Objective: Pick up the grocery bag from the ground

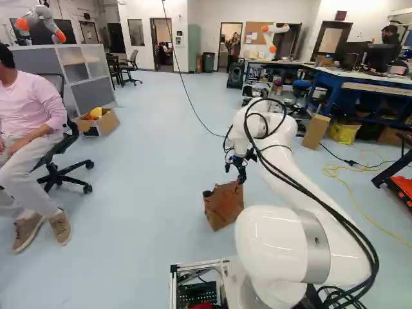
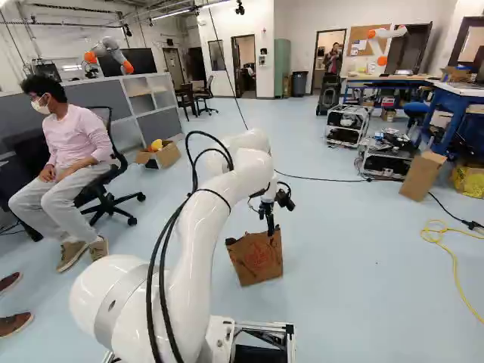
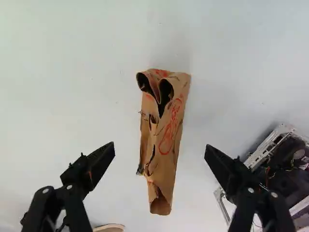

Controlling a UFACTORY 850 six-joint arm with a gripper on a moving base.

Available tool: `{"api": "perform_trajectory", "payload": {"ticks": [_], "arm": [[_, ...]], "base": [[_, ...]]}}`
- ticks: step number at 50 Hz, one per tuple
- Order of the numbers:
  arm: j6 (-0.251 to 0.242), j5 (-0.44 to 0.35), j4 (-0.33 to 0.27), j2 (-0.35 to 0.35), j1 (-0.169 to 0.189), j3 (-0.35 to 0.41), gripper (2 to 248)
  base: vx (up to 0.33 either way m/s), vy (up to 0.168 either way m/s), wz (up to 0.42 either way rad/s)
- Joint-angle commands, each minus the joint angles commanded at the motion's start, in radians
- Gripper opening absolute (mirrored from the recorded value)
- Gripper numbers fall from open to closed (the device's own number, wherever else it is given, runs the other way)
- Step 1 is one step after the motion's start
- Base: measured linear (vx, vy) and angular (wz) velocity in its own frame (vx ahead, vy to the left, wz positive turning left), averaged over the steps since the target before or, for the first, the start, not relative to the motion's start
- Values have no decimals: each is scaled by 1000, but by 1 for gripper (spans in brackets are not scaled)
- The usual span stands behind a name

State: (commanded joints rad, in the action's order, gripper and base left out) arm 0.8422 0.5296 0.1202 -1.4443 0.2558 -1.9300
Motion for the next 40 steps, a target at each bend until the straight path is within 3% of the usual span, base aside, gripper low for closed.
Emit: {"api": "perform_trajectory", "payload": {"ticks": [30, 40], "arm": [[0, 0, 0, -212, 0, -203, 247], [0, 0, 0, -233, 0, -225, 247]], "base": [[0, 0, 0], [0, 0, 0]]}}
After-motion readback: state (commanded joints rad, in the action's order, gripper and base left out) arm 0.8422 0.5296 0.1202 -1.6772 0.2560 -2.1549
